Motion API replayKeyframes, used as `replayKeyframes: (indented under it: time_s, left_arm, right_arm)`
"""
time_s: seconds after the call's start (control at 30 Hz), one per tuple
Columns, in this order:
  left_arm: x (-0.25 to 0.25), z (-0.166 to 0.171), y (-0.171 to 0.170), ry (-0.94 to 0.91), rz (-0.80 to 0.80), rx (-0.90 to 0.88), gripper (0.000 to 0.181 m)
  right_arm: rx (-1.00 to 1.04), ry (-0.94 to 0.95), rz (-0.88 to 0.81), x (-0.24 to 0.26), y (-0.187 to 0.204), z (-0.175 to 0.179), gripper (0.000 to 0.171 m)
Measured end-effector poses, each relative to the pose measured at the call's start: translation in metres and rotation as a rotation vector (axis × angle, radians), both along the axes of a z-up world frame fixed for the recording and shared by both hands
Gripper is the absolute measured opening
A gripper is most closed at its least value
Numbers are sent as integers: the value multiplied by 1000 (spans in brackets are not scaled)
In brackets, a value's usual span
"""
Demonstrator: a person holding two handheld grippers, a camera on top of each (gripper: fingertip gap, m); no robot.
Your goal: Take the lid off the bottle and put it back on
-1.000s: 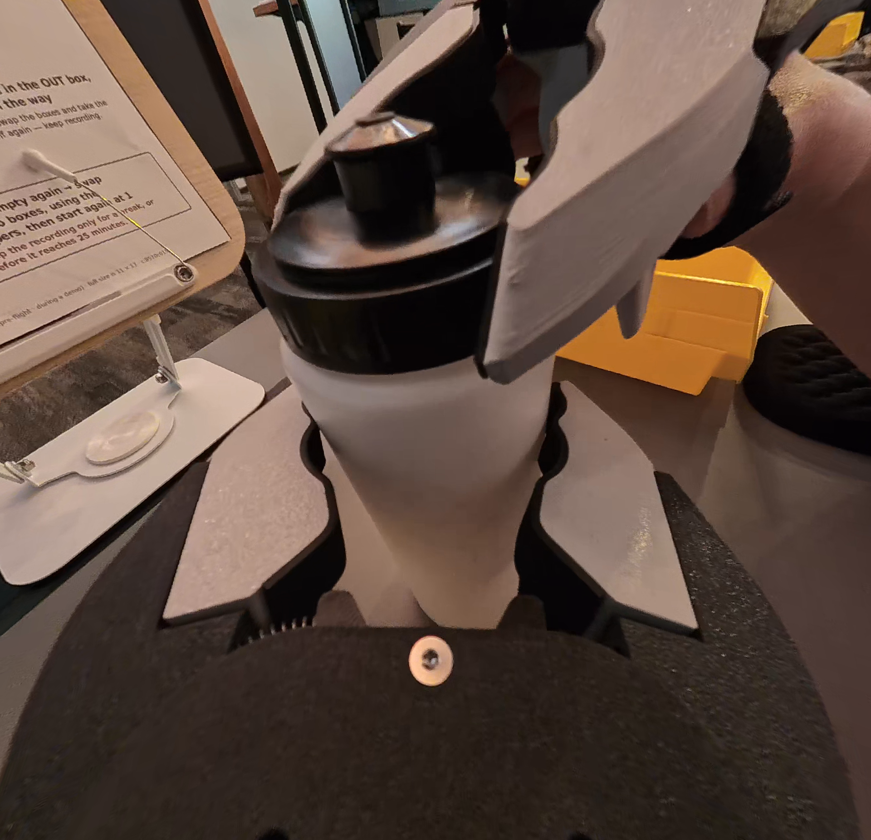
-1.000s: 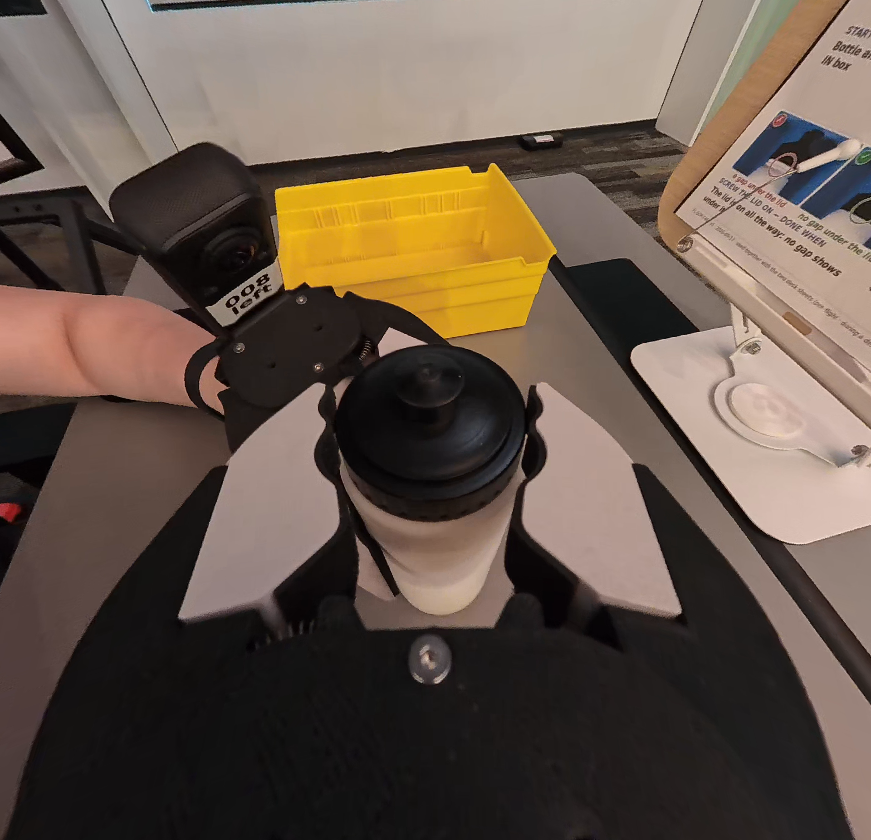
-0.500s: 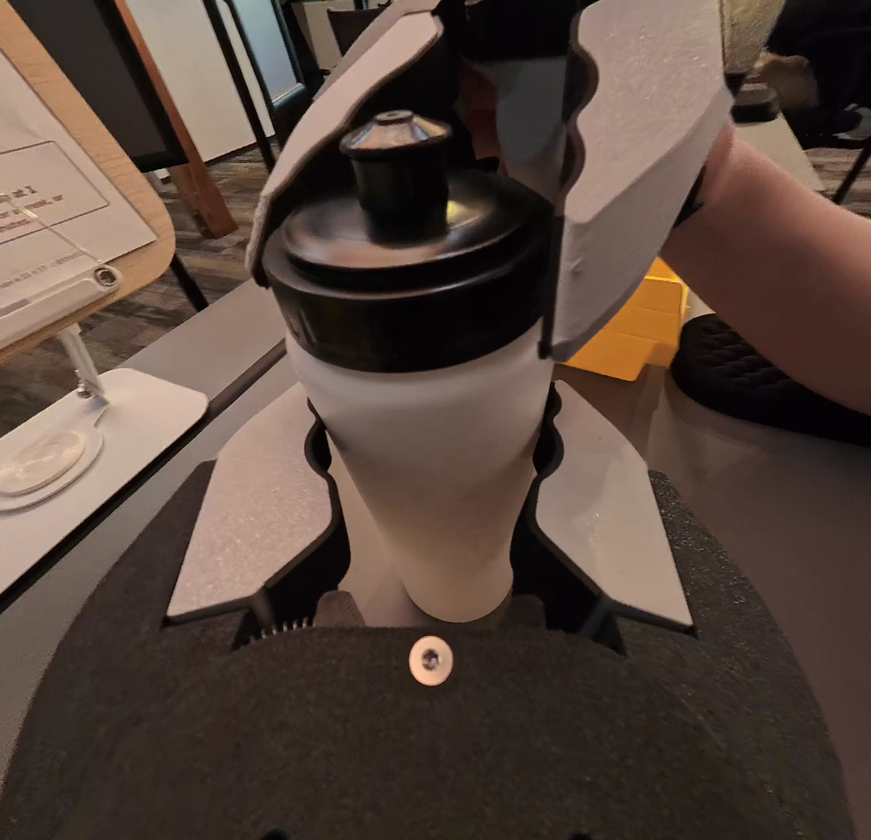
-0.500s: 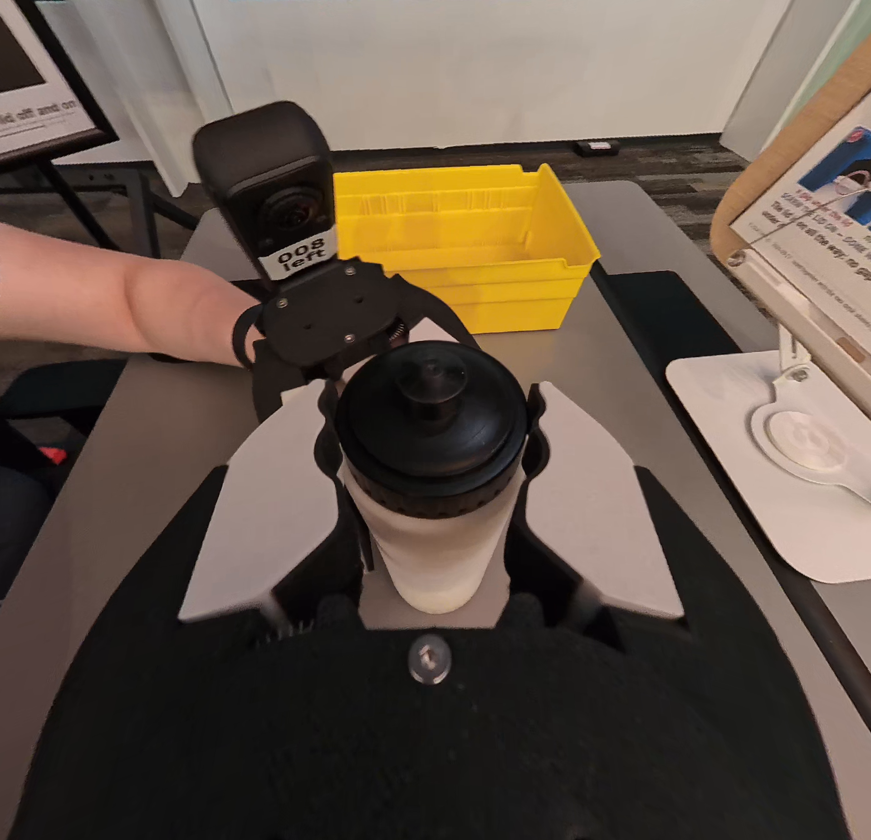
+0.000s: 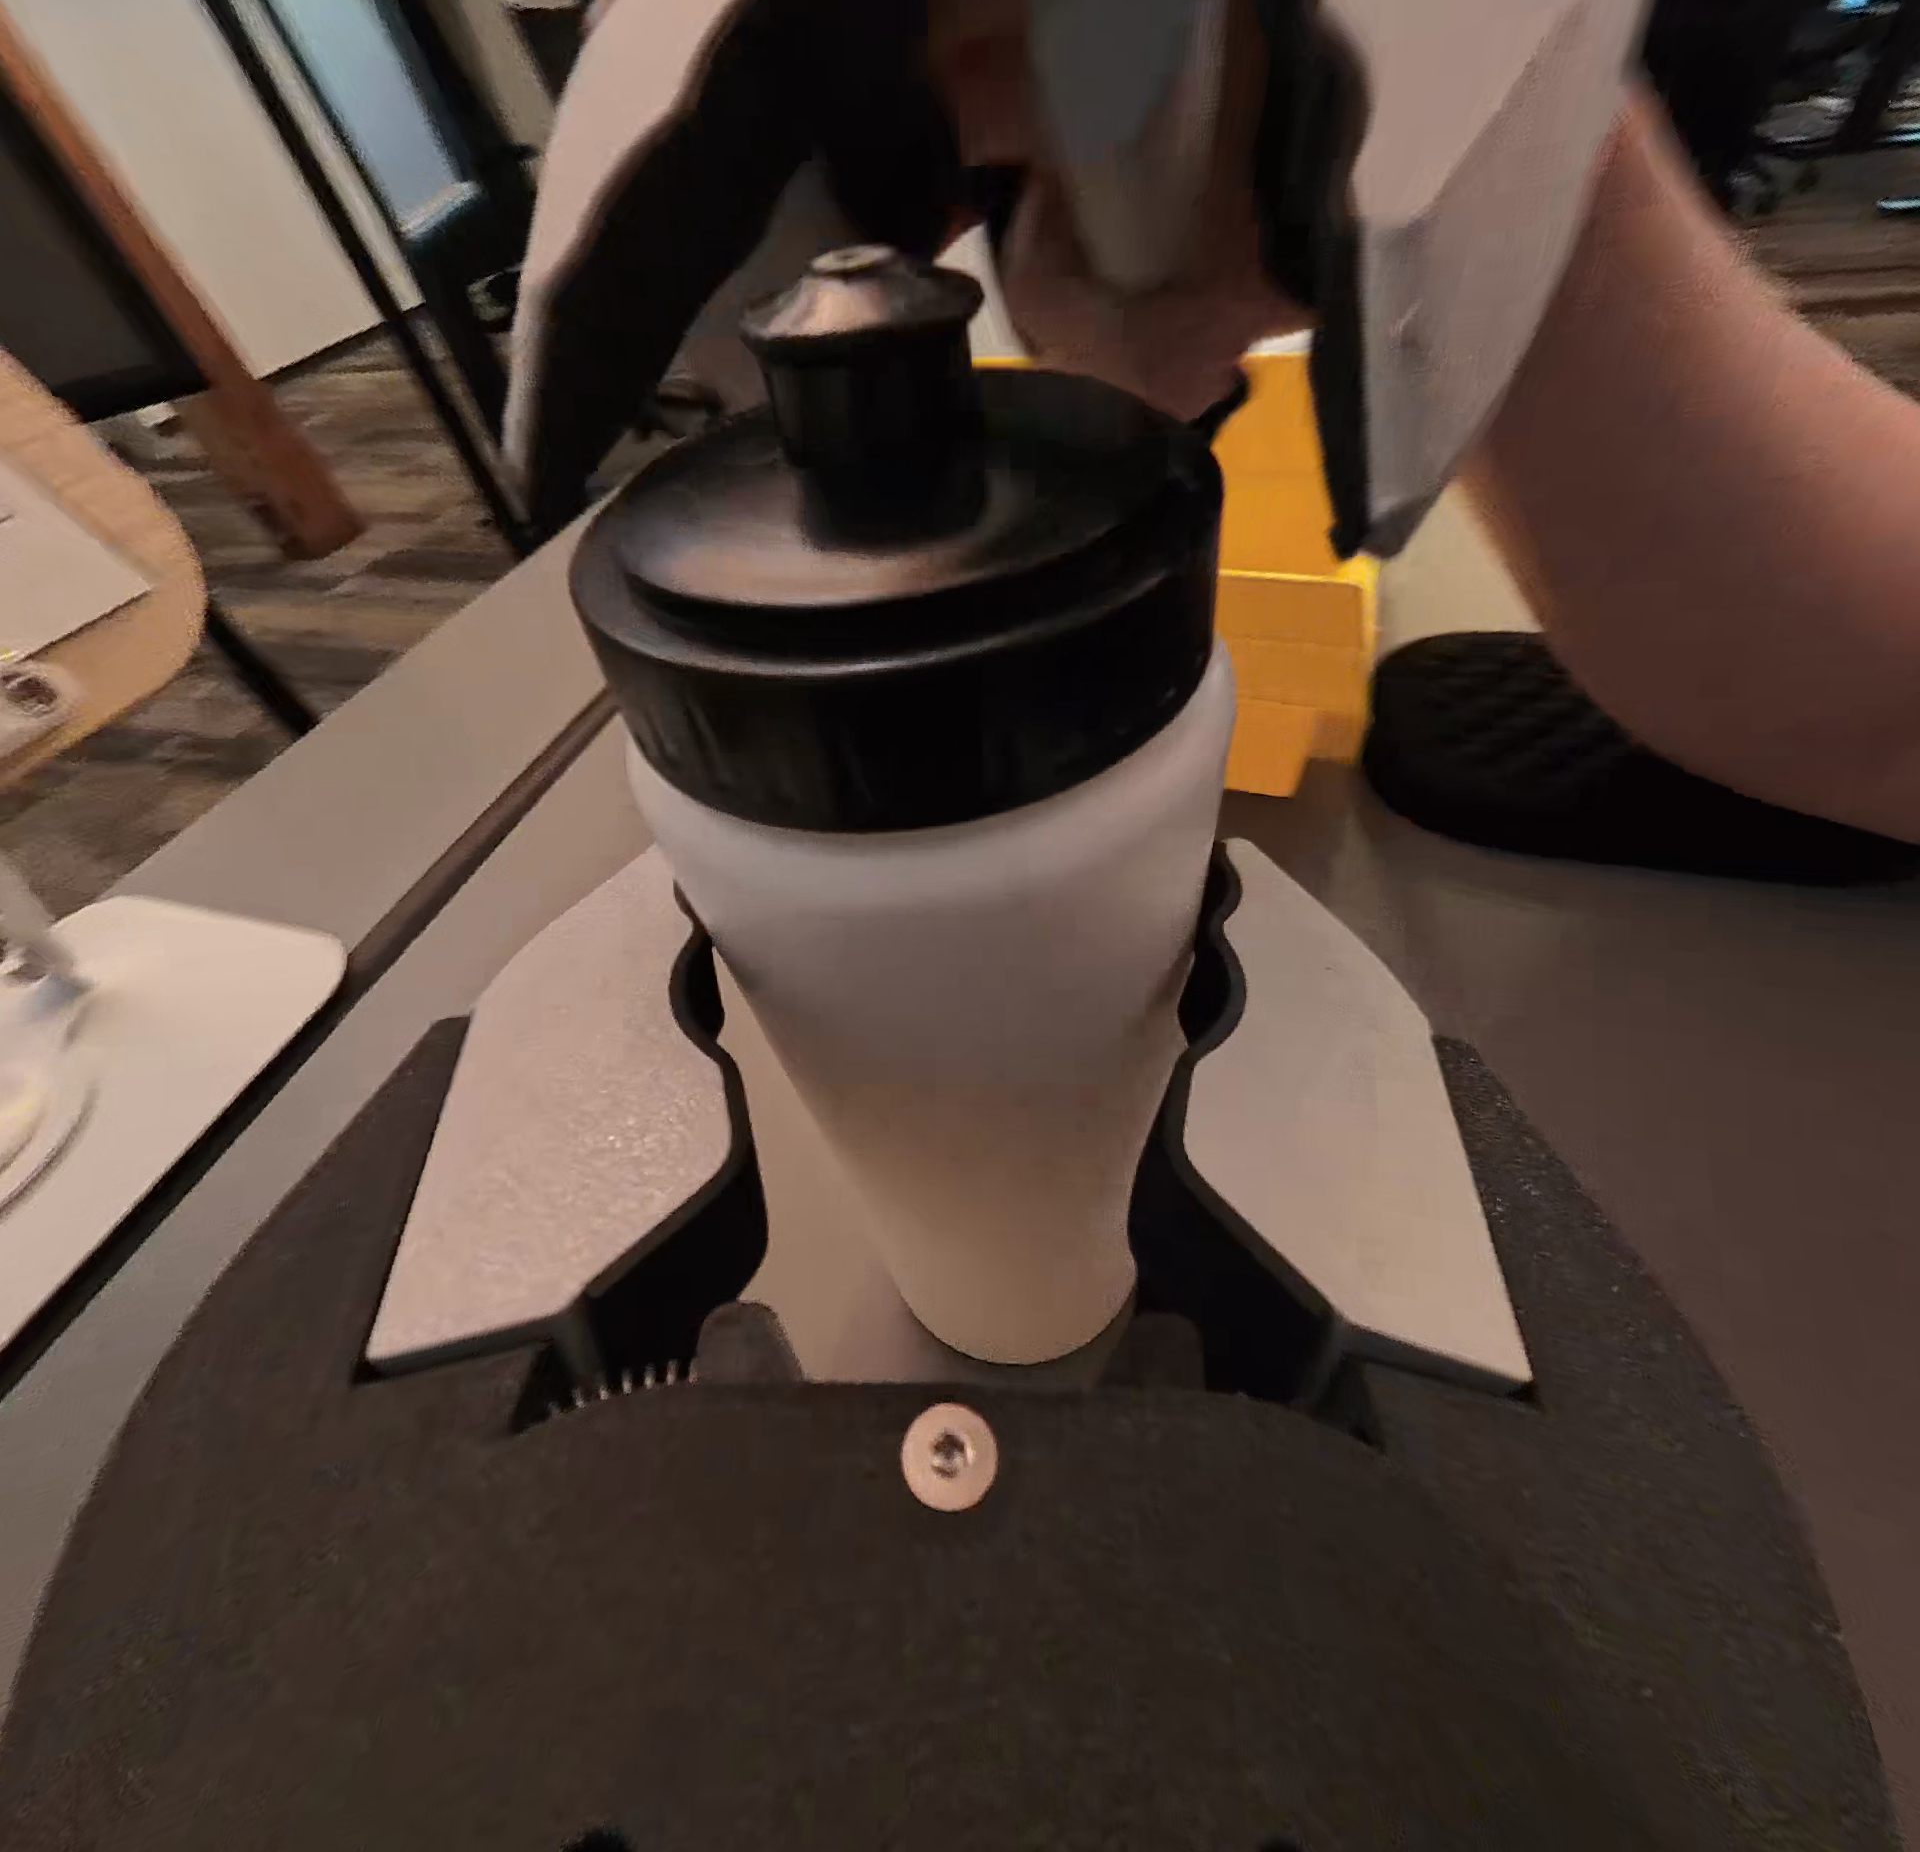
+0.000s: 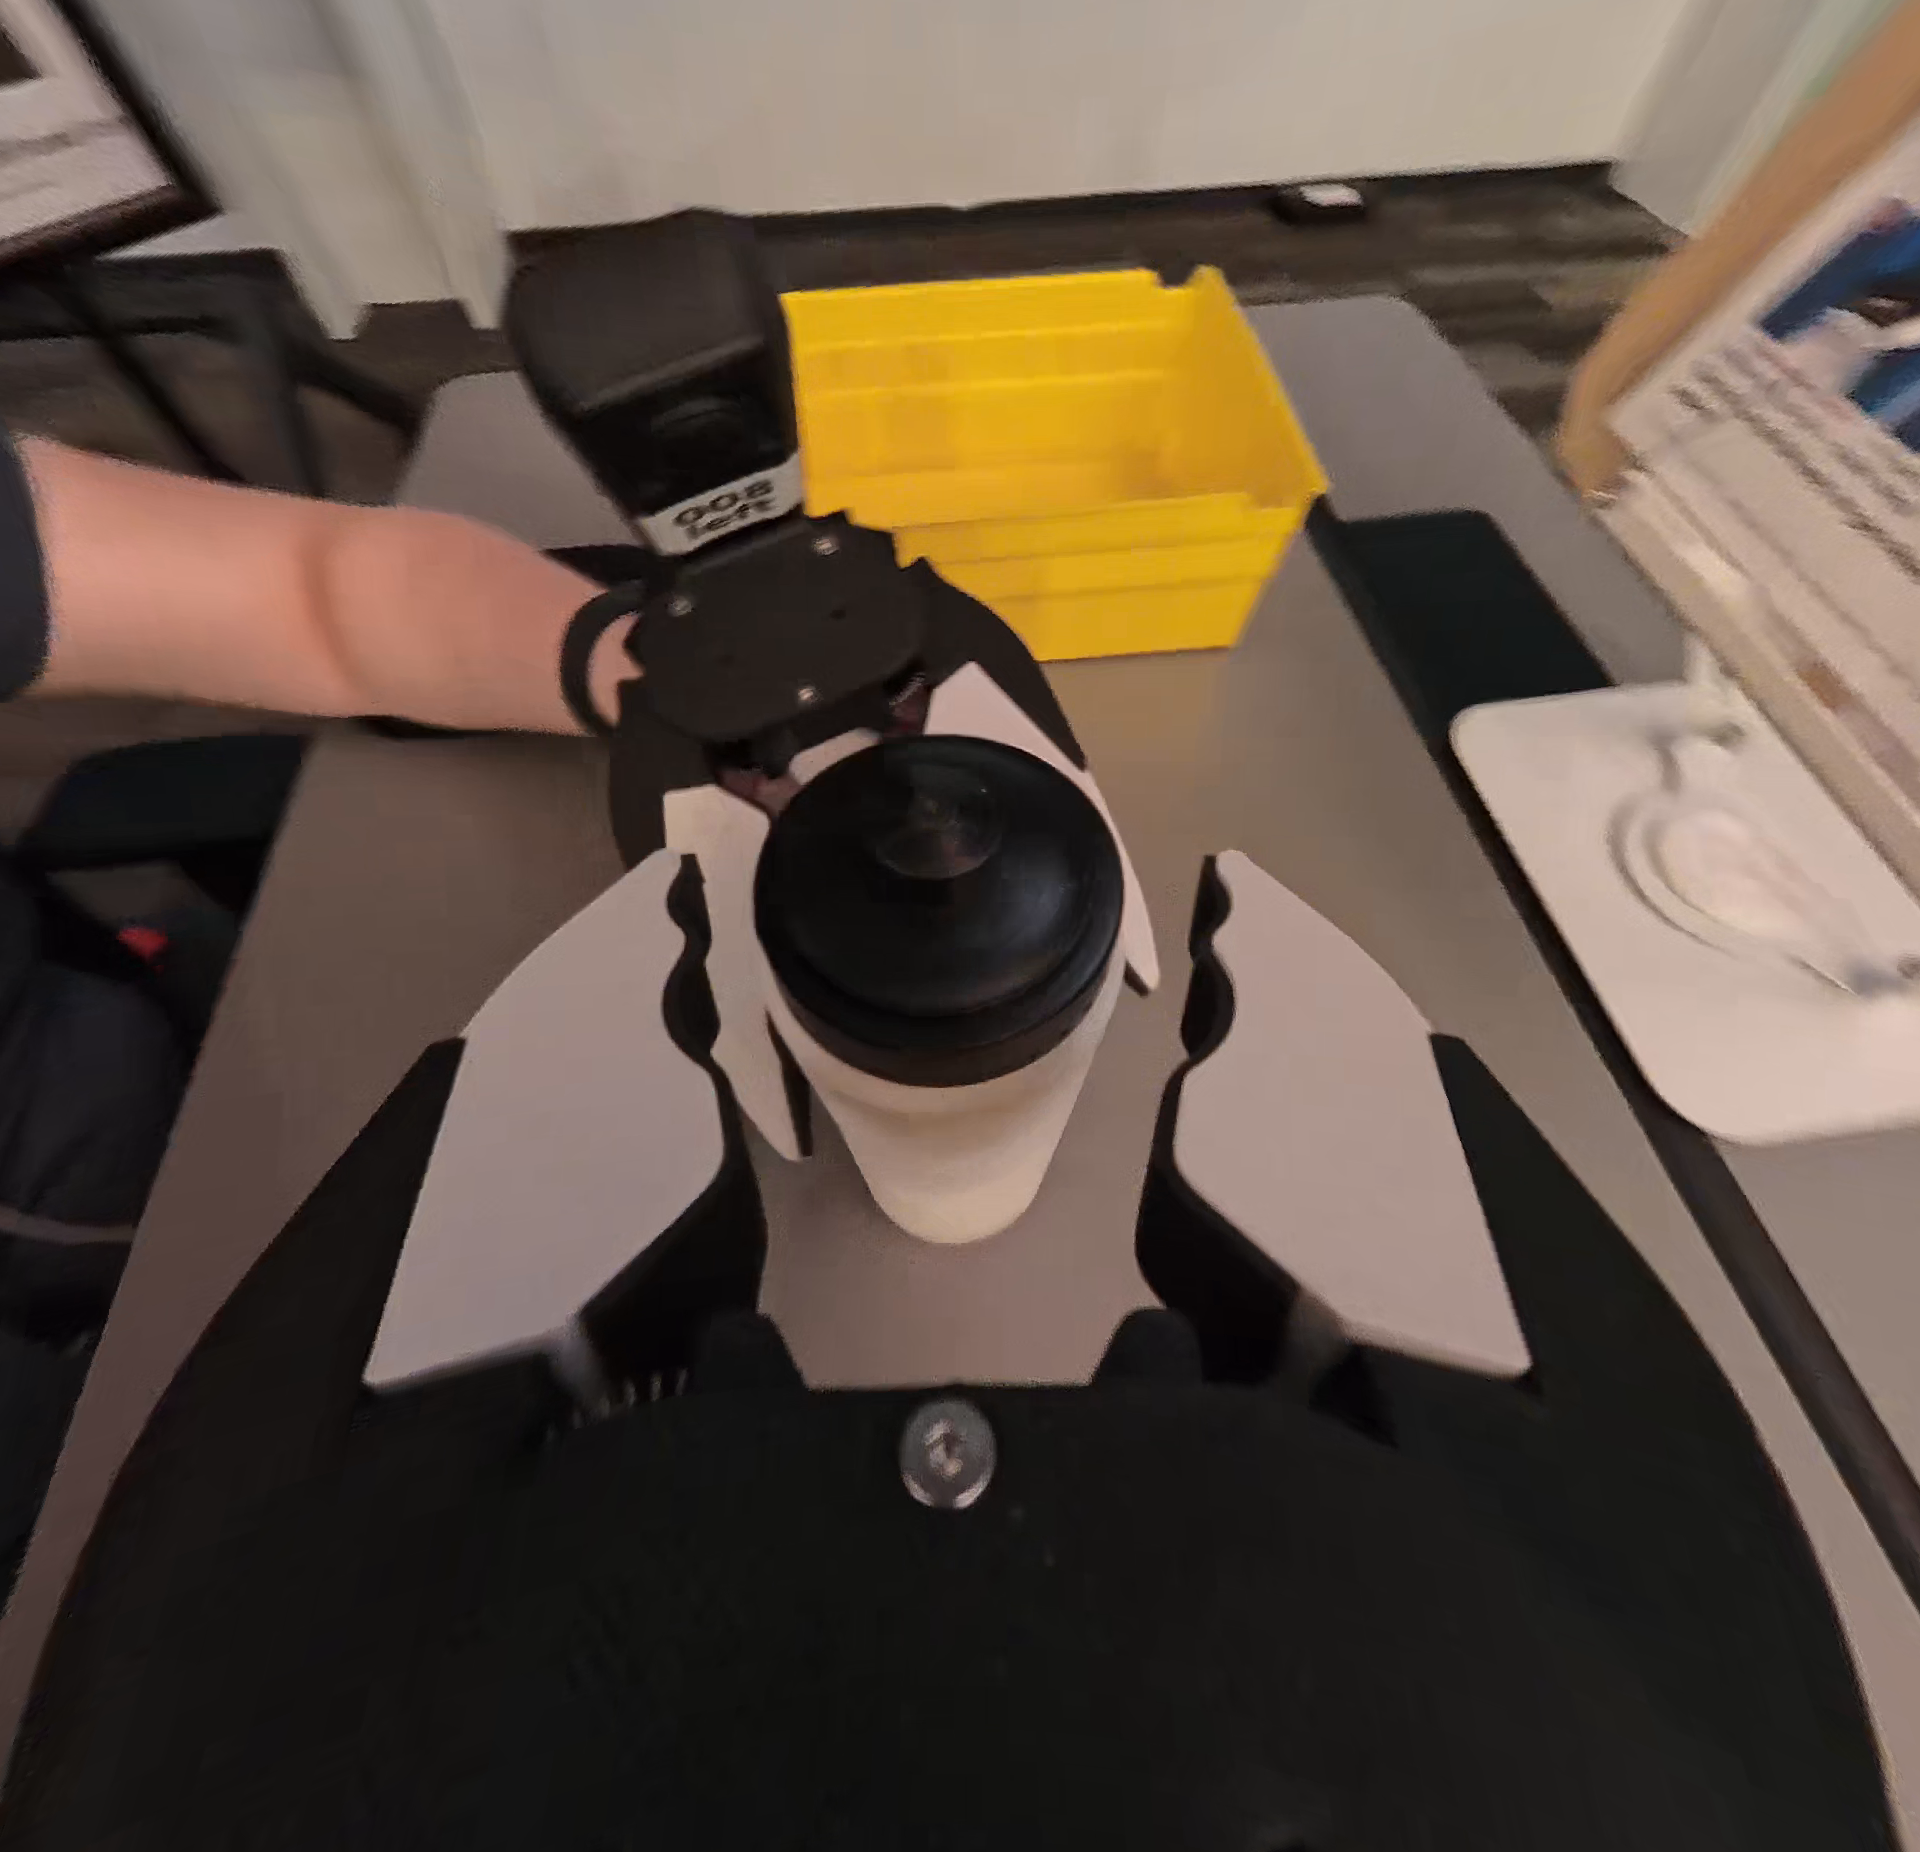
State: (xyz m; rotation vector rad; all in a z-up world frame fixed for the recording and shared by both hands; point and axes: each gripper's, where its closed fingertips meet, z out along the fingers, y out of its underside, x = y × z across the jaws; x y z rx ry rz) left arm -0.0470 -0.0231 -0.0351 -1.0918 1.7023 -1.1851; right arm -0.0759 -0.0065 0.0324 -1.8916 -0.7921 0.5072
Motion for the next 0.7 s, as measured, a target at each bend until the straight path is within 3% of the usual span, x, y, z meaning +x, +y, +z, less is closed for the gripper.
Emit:
replayKeyframes:
  time_s: [0.13,0.27,0.53,0.6,0.7]
  left_arm:
    - [4,0,8,10,99,5,88]
    - [3,0,-1,34,75,48,88]
    - [-13,-1,-37,48,-176,152,88]
    - [-11,-2,-31,66,-139,123,88]
    - [-3,-2,-18,89,-22,76,88]
  right_arm:
    - [-92,-42,-225,4,6,2,71]
    - [-163,-154,-286,3,0,-9,73]
    - [-19,-299,120,-19,-42,-8,73]
    - [-54,-276,64,-16,-35,-9,73]
    - [-154,-266,-169,0,-22,-12,76]
